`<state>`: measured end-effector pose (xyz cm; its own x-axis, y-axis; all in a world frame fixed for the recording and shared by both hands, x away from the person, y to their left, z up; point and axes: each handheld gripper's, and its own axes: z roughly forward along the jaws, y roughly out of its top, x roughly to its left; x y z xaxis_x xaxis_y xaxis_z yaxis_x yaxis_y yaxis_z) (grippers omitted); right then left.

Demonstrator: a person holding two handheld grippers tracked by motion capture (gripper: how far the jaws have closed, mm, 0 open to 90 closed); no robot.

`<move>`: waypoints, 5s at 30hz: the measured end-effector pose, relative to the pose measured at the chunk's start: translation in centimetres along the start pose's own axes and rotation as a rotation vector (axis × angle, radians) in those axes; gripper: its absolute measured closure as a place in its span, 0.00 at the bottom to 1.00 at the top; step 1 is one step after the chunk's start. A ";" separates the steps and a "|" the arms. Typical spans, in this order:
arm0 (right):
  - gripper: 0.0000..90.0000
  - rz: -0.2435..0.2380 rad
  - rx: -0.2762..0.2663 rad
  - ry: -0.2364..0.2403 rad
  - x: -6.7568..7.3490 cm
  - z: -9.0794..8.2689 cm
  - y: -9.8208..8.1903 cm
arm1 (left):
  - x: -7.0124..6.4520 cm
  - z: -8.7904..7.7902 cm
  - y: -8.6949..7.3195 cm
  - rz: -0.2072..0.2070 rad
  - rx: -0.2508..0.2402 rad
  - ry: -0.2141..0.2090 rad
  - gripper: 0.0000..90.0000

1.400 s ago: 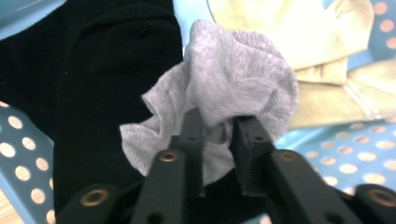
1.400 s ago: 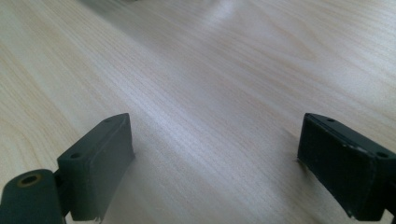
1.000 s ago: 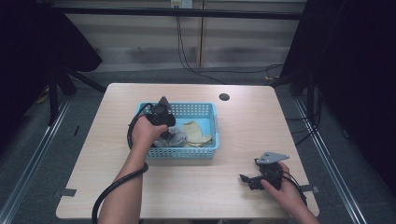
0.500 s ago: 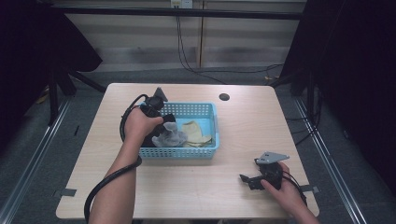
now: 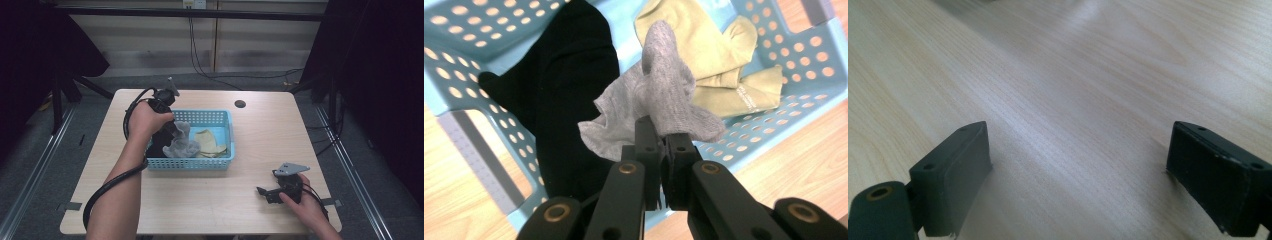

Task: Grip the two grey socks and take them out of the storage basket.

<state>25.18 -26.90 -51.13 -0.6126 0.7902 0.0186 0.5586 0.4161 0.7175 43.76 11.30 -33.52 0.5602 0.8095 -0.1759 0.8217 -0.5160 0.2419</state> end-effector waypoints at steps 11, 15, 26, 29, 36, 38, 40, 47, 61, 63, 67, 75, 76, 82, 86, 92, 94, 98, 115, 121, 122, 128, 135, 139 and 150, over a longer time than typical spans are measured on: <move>0.11 0.001 0.001 0.001 0.1 0.0 0.0 | -0.2 -1.7 0.2 0.001 0.002 -0.023 0.97; 0.11 0.004 0.002 0.000 0.1 0.0 0.0 | -0.1 -2.6 0.0 -0.007 -0.003 -0.028 0.97; 0.11 0.004 0.005 -0.002 0.1 -0.1 -0.1 | 1.2 -5.1 -1.2 -0.056 -0.014 -0.027 0.97; 0.11 0.004 0.005 -0.001 0.1 -0.1 -0.1 | 1.4 -5.8 -1.3 -0.058 -0.026 -0.025 0.97; 0.11 0.000 0.006 -0.001 0.1 -0.1 -0.1 | 2.3 -7.6 -1.9 -0.093 -0.035 -0.024 0.97; 0.11 0.001 0.006 -0.001 0.1 -0.1 -0.1 | 2.4 -7.8 -2.1 -0.097 -0.033 -0.023 0.97; 0.11 0.000 0.006 -0.001 0.1 -0.1 -0.1 | 2.7 -8.2 -2.4 -0.100 -0.030 -0.012 0.97; 0.11 0.001 0.006 -0.001 0.1 -0.1 -0.1 | 4.1 -9.4 -3.9 -0.132 -0.041 -0.006 0.97; 0.11 0.004 0.005 -0.004 0.1 -0.1 -0.1 | 7.7 -10.4 -8.1 -0.215 -0.052 -0.001 0.96; 0.11 0.006 0.006 -0.003 0.2 -0.1 -0.1 | 8.1 -10.6 -8.6 -0.226 -0.059 0.010 0.96; 0.11 0.006 0.006 -0.003 0.2 -0.1 -0.1 | 9.0 -10.5 -9.7 -0.244 -0.063 0.021 0.96; 0.11 0.003 0.004 -0.003 0.1 -0.1 -0.1 | 10.9 -9.1 -12.0 -0.285 -0.069 0.029 0.96; 0.11 0.006 0.006 -0.003 0.2 -0.1 -0.1 | 11.2 -9.0 -12.3 -0.290 -0.068 0.041 0.96; 0.11 0.006 0.004 -0.003 0.2 -0.1 -0.1 | 12.0 -7.4 -13.1 -0.297 -0.061 0.050 0.96; 0.11 0.006 0.004 -0.003 0.2 -0.1 -0.1 | 11.9 -5.1 -12.9 -0.288 -0.065 0.079 0.90; 0.11 0.006 0.004 -0.003 0.2 -0.1 -0.1 | 11.9 -4.3 -12.0 -0.278 -0.111 0.180 0.41; 0.11 0.004 0.003 -0.003 0.1 -0.1 -0.1 | 11.6 -4.3 -11.7 -0.268 -0.131 0.147 0.41; 0.11 0.007 0.004 -0.003 0.2 -0.1 -0.1 | 10.6 -3.7 -11.0 -0.234 -0.143 0.106 0.39; 0.11 0.006 0.004 -0.003 0.2 -0.1 -0.1 | 5.5 0.8 -6.7 -0.162 -0.119 0.013 0.34; 0.11 0.005 0.003 -0.003 0.1 -0.1 -0.1 | 4.4 2.2 -5.9 -0.144 -0.112 0.002 0.34; 0.11 0.004 0.003 -0.003 0.1 -0.1 -0.1 | 4.3 2.4 -5.8 -0.142 -0.116 -0.001 0.35; 0.11 0.007 0.004 -0.002 0.2 -0.1 -0.1 | 3.8 3.7 -5.2 -0.135 -0.096 -0.004 0.34; 0.11 0.007 0.002 -0.002 0.2 -0.1 -0.1 | 2.8 5.3 -4.4 -0.116 -0.072 -0.007 0.35; 0.11 0.006 0.002 -0.002 0.1 -0.1 -0.1 | 2.4 6.6 -4.0 -0.102 -0.046 -0.008 0.35; 0.11 0.006 0.004 -0.002 0.1 -0.1 -0.1 | 2.0 9.4 -3.6 -0.106 -0.025 -0.016 0.38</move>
<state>25.01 -26.86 -51.12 -0.6081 0.7936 0.0211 0.5641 0.4131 0.7149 42.91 12.17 -43.69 0.4722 0.8544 -0.2168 0.8735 -0.4205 0.2453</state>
